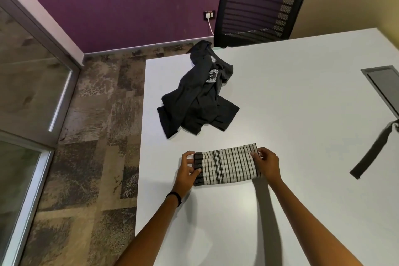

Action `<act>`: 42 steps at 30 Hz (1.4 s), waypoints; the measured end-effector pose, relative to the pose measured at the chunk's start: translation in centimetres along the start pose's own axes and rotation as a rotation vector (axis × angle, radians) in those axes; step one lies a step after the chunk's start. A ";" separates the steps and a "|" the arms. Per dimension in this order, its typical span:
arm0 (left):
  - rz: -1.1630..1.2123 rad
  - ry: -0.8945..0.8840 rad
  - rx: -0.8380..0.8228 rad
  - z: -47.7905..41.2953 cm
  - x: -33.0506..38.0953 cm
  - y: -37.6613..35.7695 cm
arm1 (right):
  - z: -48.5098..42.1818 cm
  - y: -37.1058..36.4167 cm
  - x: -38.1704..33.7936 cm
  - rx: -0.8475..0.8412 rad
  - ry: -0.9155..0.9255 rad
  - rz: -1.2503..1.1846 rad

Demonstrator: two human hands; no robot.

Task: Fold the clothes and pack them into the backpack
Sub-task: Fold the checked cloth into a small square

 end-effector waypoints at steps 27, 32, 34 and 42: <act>-1.190 -0.443 0.004 -0.9 -1.0 -6.9 | 4.6 -10.3 0.3 -0.371 0.608 0.821; -1.124 -0.435 -0.027 -0.8 -2.0 -6.1 | 4.5 -10.4 0.9 -0.394 0.612 0.857; -1.129 -0.417 -0.054 -1.0 -2.1 -6.1 | 4.5 -10.4 1.2 -0.399 0.596 0.855; -1.135 -0.418 -0.047 -0.9 -2.0 -6.2 | 4.5 -9.8 1.7 -0.368 0.583 0.849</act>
Point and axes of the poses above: each hand's wrist, its own z-axis away from the middle knuckle, its own y-axis out of the back of the hand, x = y × z, the point moved 8 cm from there along -z, towards the middle knuckle, and after that the axes turned 3 degrees about y, right-handed, at the moved point
